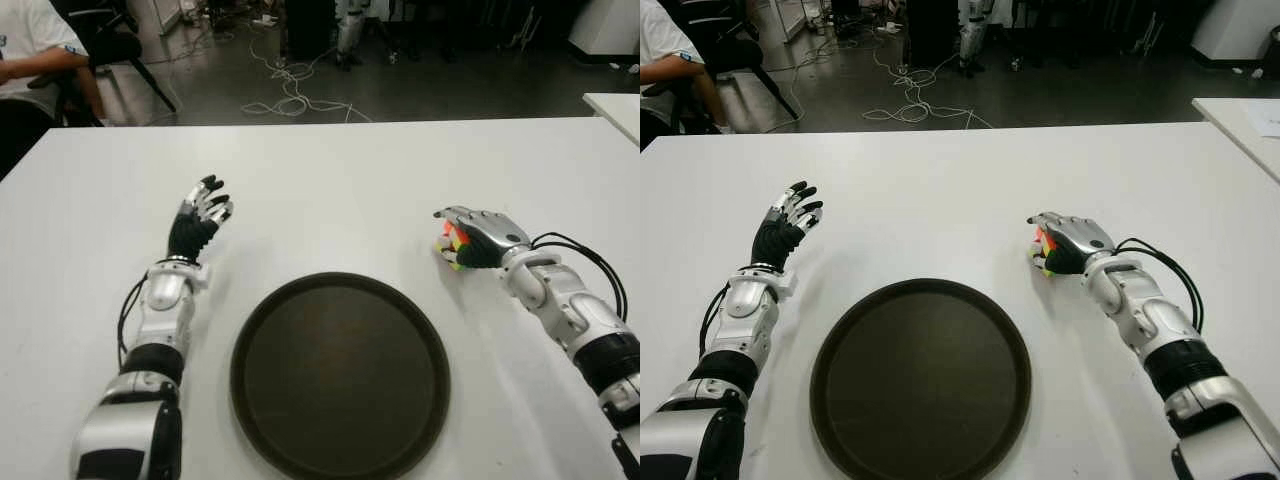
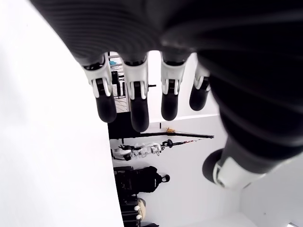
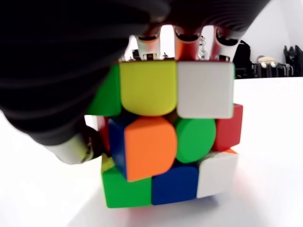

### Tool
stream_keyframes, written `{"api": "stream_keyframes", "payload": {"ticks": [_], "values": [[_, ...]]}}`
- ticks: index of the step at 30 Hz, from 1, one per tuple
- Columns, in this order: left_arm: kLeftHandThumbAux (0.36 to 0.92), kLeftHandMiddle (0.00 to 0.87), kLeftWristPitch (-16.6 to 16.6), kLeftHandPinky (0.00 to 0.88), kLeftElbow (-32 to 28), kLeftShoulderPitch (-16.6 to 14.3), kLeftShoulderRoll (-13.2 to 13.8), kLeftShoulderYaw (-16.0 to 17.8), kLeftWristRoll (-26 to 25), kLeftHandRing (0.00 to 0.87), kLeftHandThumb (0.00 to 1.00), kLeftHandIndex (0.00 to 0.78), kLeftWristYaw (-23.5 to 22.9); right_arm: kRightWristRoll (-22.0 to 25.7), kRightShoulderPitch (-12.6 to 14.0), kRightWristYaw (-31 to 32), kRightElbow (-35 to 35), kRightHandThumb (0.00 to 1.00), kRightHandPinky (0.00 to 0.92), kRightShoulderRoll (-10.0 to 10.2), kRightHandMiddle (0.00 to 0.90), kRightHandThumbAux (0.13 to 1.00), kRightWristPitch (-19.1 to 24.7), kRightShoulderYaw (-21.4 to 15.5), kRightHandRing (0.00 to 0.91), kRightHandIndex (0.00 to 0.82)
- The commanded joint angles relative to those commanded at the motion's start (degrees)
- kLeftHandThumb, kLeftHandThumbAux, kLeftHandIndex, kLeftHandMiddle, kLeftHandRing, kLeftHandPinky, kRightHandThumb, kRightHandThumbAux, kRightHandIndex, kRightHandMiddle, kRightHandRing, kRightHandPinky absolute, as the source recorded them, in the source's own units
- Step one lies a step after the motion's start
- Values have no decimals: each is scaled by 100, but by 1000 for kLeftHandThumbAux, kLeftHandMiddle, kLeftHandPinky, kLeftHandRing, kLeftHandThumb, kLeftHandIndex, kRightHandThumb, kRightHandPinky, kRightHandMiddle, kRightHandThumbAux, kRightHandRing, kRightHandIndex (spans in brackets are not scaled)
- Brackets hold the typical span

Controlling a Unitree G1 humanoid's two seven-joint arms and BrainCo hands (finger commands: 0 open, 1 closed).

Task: Pick up the Rubik's Cube and put it in the plate

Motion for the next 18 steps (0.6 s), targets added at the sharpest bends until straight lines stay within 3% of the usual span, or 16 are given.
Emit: {"api": "stream_keyframes", "payload": {"ticks": [10,12,18], "values": [[667,148,3,175,-52,28,-22,-1,-5,153,374,58,4,-16,45,48,-133,997,191,-54,512,645,23,-57,405,185],[667,147,3,172,-64,34,-28,4,-17,152,373,59,-5,-15,49,59,-144,968,201,-67,513,658,21,-65,404,329],[681,141,19,165,-107,52,-48,20,-55,145,392,57,-27,-29,55,68,-164,951,186,-85,517,666,17,-69,401,420]]}}
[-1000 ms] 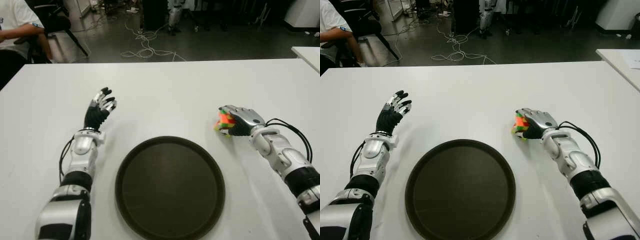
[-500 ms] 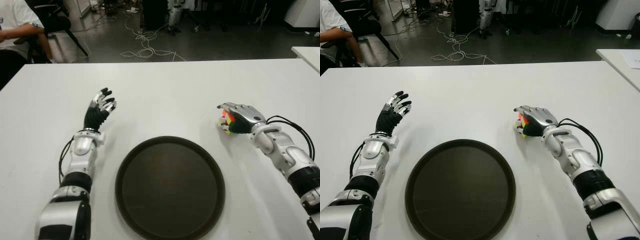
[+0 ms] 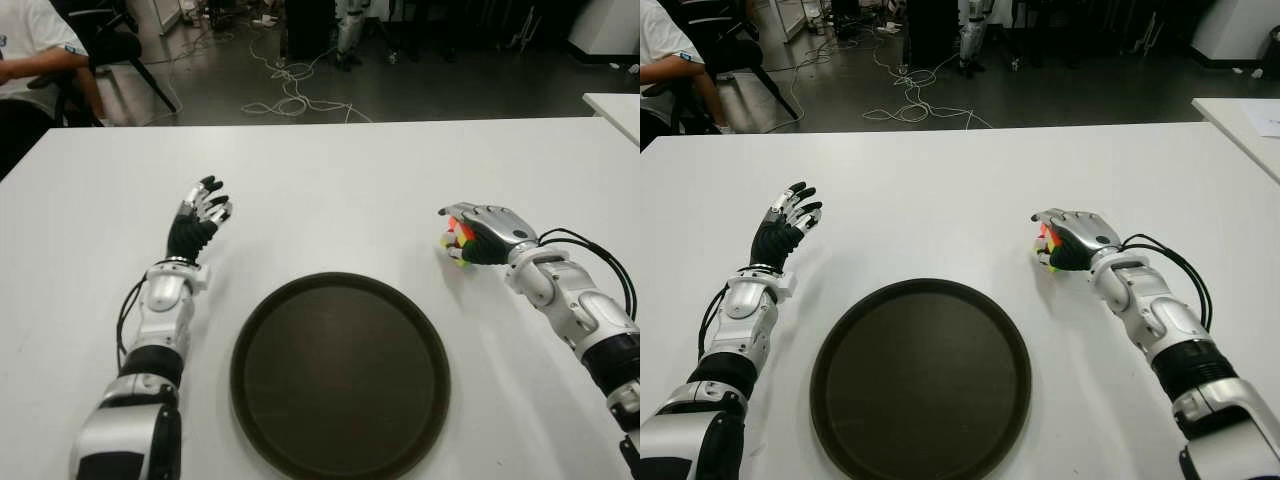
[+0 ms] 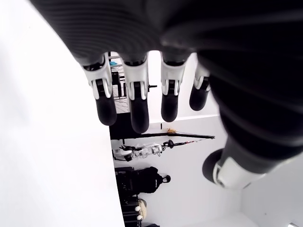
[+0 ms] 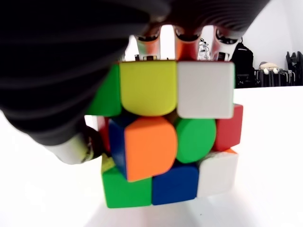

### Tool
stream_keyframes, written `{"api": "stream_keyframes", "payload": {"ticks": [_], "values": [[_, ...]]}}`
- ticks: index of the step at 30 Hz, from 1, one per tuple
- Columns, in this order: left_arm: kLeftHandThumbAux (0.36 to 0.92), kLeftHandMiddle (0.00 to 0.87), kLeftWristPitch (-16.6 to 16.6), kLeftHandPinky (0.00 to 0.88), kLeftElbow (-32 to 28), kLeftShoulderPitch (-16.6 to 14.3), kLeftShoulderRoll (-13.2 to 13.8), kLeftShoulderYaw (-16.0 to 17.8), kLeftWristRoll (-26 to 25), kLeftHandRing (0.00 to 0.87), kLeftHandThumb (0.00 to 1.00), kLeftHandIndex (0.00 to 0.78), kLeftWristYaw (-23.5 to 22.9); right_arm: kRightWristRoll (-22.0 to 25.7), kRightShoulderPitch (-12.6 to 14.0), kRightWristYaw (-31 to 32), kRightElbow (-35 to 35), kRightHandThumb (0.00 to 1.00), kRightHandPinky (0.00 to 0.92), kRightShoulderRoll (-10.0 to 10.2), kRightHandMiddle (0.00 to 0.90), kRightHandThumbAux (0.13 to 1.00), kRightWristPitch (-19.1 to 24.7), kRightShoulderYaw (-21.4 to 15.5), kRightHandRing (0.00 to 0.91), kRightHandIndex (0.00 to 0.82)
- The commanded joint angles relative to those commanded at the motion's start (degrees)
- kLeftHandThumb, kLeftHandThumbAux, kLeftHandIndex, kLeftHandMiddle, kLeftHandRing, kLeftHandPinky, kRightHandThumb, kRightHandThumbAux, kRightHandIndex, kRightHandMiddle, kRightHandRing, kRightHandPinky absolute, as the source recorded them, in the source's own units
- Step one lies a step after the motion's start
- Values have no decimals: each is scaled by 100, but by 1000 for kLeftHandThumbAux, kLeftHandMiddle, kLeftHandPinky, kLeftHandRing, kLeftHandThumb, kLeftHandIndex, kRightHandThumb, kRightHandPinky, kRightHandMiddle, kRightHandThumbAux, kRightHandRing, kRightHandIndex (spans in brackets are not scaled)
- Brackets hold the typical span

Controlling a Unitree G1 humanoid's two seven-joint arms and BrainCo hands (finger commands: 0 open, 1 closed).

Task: Pick up the Rubik's Cube and put it in the plate

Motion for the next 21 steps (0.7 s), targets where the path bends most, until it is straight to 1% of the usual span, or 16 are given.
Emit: {"api": "stream_keyframes", "payload": {"ticks": [3,9,13,15,18,21], "values": [[682,137,4,159,-10,2,-3,-1,-1,142,393,55,6,3,5,7,-12,943,183,-10,510,674,-10,-5,394,398],[686,135,6,158,-20,5,-4,-2,6,141,392,52,20,-3,10,-20,-9,940,183,-12,506,678,-14,-14,391,386],[691,135,-1,157,-22,8,-4,-7,18,139,399,50,34,0,19,-26,-40,947,192,-2,510,670,-1,-24,398,418],[690,135,-5,155,-20,8,-3,-10,25,139,396,49,44,11,27,-12,-73,943,198,1,502,674,2,-34,401,400],[688,135,-6,152,-18,7,-3,-15,33,138,393,48,54,20,35,-12,-84,942,203,3,495,675,1,-45,406,394],[683,139,-5,156,-13,4,-3,-20,43,144,388,52,66,28,39,-28,-67,948,188,6,503,669,-7,-57,408,417]]}}
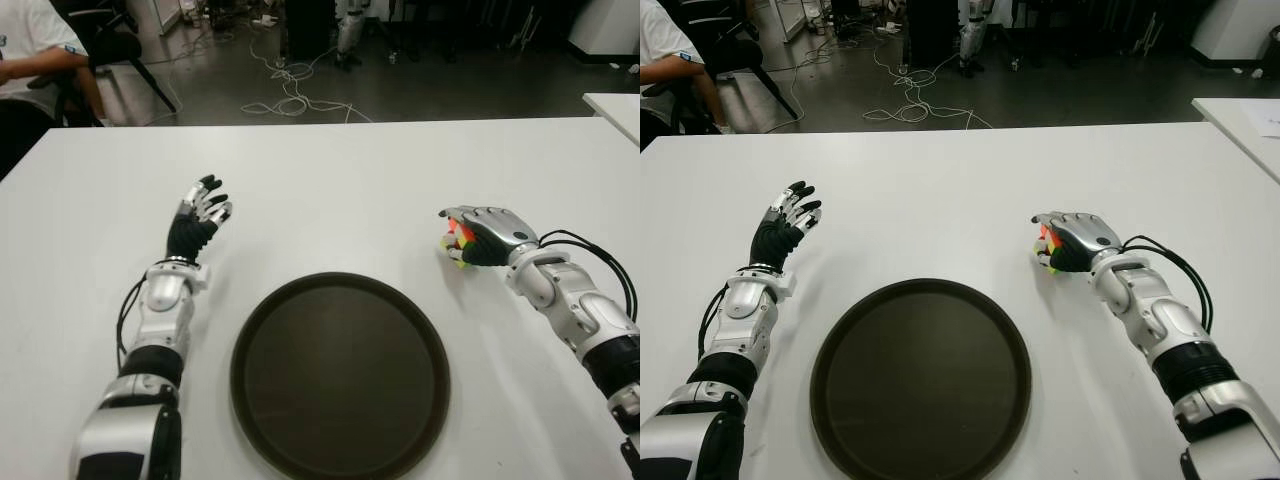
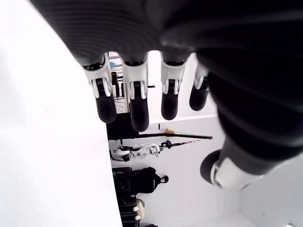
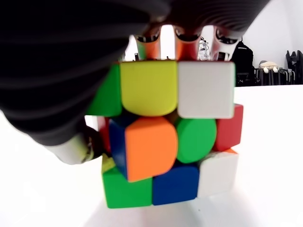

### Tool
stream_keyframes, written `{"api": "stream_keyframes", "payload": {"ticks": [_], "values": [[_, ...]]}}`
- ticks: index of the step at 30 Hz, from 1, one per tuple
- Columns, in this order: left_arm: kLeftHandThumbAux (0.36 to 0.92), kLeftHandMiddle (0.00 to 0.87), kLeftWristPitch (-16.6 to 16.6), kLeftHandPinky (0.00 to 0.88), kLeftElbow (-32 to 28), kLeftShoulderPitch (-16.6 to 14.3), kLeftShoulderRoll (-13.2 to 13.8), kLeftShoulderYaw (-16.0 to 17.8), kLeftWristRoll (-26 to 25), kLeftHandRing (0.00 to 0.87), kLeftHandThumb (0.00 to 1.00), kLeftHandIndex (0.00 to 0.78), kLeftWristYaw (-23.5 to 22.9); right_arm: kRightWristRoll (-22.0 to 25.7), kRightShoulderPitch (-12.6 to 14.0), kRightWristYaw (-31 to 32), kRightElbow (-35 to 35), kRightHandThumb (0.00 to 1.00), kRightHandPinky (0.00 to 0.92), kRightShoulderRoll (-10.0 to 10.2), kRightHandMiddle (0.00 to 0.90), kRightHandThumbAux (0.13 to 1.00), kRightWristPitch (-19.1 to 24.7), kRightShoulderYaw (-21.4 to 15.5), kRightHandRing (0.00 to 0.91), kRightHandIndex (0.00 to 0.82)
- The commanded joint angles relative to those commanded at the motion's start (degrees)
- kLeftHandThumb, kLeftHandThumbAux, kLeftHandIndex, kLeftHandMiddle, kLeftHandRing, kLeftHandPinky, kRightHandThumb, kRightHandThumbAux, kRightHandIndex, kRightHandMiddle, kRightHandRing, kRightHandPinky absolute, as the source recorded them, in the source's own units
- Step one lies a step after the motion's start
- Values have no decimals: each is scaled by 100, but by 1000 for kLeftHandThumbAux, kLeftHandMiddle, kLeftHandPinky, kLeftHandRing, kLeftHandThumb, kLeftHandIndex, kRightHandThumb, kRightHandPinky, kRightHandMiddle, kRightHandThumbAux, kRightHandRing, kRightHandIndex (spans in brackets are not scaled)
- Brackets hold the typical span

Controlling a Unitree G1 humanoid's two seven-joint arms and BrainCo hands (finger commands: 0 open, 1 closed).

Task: Pick up the Rubik's Cube and put it in the plate

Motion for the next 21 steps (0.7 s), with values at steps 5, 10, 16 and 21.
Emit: {"api": "stream_keyframes", "payload": {"ticks": [5,10,16,21], "values": [[682,141,19,162,22,-18,3,-12,18,148,382,58,26,-2,18,-29,-68,948,198,25,492,669,62,-30,407,427],[682,139,11,163,31,-24,1,-17,24,148,382,59,39,-27,21,-45,-79,948,205,24,485,669,77,-23,410,429],[678,134,3,167,54,-38,-4,-25,25,144,375,57,52,-52,73,-85,-260,948,204,-16,479,668,83,-45,419,429],[670,135,9,156,84,-57,-7,-32,31,141,363,57,66,-57,144,17,-742,947,200,-57,469,669,222,-133,424,429]]}}
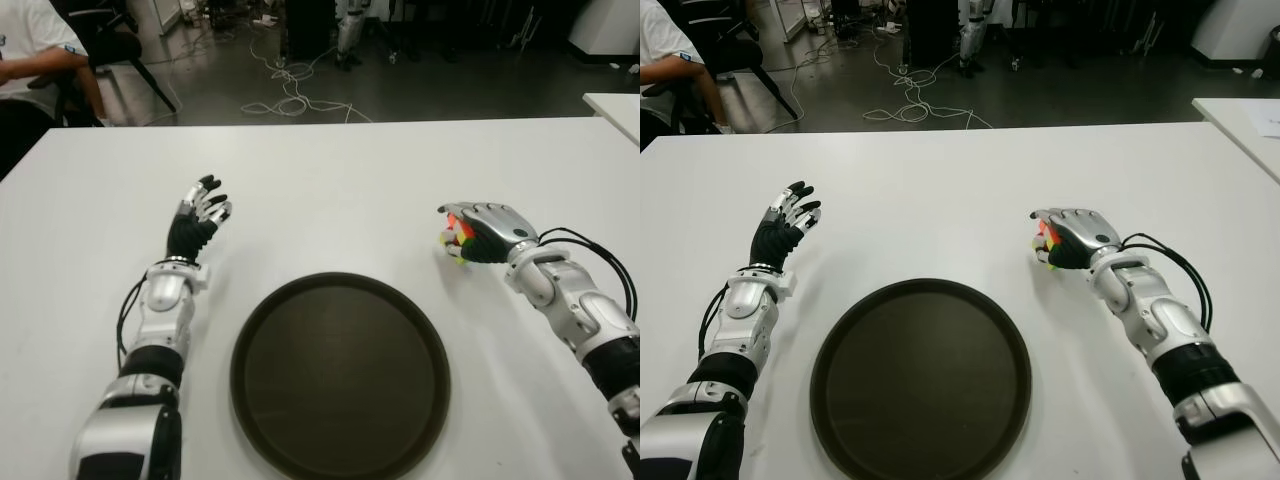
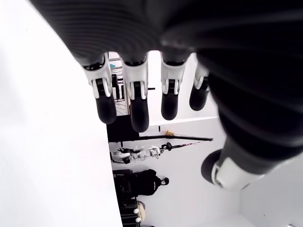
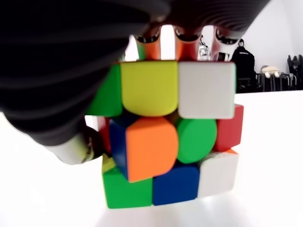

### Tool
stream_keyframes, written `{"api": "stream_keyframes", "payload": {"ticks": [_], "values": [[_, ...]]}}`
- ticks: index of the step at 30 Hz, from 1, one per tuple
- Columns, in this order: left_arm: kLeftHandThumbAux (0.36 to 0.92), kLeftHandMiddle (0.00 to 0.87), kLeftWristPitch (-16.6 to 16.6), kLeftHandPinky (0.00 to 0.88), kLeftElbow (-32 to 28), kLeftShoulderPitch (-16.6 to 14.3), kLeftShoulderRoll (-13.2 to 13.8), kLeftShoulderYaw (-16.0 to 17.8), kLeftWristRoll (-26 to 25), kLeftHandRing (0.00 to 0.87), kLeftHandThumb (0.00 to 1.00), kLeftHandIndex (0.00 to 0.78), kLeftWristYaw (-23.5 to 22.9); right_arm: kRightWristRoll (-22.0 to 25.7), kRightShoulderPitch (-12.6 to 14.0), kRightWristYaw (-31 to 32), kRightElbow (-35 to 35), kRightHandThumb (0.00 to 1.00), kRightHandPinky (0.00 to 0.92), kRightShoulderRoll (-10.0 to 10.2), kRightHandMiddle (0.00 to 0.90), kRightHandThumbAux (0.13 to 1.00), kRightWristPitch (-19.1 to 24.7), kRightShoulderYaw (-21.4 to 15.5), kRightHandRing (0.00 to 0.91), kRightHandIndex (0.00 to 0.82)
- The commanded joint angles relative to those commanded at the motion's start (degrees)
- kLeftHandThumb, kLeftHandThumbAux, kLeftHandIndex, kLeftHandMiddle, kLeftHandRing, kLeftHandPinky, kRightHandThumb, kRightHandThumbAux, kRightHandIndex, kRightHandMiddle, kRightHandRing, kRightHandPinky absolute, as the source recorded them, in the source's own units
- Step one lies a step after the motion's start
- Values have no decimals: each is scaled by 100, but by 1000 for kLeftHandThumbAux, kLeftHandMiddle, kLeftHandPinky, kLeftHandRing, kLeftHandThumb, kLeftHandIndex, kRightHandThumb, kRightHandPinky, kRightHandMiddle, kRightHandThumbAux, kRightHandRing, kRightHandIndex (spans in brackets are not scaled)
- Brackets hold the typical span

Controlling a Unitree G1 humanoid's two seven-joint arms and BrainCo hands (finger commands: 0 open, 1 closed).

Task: Pick up the Rubik's Cube and put it in the plate

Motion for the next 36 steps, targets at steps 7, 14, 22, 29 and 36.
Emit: {"api": "stream_keyframes", "payload": {"ticks": [7,14,22,29,36], "values": [[676,140,-18,165,74,-46,1,1,-15,142,389,57,-16,-23,83,87,-372,947,180,-25,487,669,118,-94,413,428],[671,146,-24,176,139,-80,-2,6,-22,149,399,61,-14,-58,-84,97,-347,948,164,-11,480,666,74,-83,432,428],[679,139,-69,182,178,-103,-9,-5,-7,149,401,61,5,-119,-196,478,-1121,939,195,-17,452,674,278,-126,476,377],[669,145,-74,185,193,-113,-24,-17,18,155,371,65,69,-225,-268,324,-1108,946,262,57,437,667,166,-35,454,436],[667,152,-53,179,136,-97,-55,-18,-8,154,382,63,77,-284,-501,363,-977,942,297,255,404,674,83,98,483,415]]}}
